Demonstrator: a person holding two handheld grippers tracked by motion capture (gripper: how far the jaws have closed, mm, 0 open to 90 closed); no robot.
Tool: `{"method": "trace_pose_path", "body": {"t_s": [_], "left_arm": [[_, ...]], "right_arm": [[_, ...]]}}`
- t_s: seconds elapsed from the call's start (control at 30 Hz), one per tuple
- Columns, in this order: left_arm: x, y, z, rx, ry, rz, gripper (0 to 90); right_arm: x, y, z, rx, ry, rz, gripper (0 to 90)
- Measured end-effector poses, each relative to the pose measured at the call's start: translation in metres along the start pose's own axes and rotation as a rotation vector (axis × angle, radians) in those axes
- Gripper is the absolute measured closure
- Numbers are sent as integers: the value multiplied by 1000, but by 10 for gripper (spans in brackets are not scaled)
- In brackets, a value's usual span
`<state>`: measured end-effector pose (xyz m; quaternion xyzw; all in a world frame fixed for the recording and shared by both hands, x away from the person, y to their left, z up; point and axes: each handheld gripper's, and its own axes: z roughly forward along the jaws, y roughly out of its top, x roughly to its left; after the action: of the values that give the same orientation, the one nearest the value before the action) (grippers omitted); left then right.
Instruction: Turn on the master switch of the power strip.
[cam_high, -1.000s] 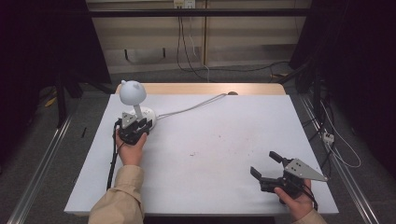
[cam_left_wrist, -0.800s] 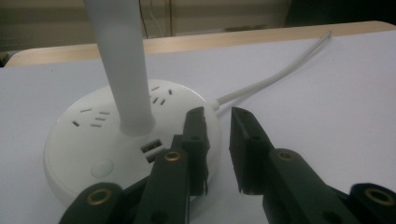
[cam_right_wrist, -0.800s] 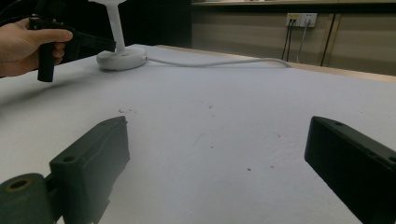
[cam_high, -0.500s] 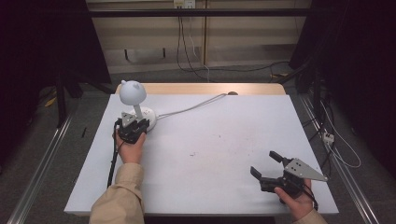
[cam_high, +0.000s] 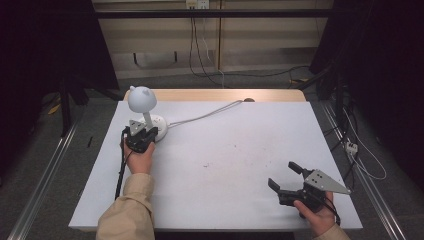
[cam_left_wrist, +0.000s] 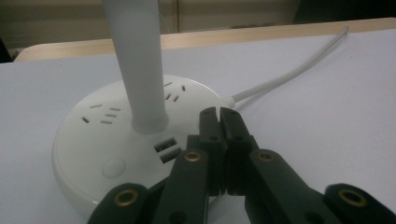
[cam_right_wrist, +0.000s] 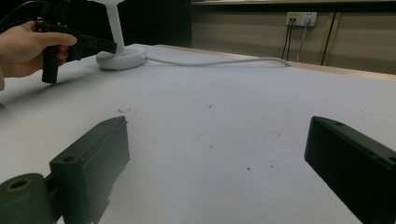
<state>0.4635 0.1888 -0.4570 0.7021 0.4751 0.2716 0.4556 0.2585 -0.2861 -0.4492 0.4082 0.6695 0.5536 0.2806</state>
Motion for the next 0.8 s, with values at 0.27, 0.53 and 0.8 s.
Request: {"method": "trace_pose_path", "body": {"t_s": [0.27, 0.53, 0.8], "left_arm": [[-5, 7, 6, 18, 14, 37, 900], [-4, 6, 9, 21, 26, 37, 900], [-7, 3, 15, 4, 38, 27, 900]], "right_arm": [[0, 0, 0, -1, 0, 2, 61], [-1, 0, -1, -4, -5, 3, 61], [0, 0, -1, -6, 1, 7, 61]]}}
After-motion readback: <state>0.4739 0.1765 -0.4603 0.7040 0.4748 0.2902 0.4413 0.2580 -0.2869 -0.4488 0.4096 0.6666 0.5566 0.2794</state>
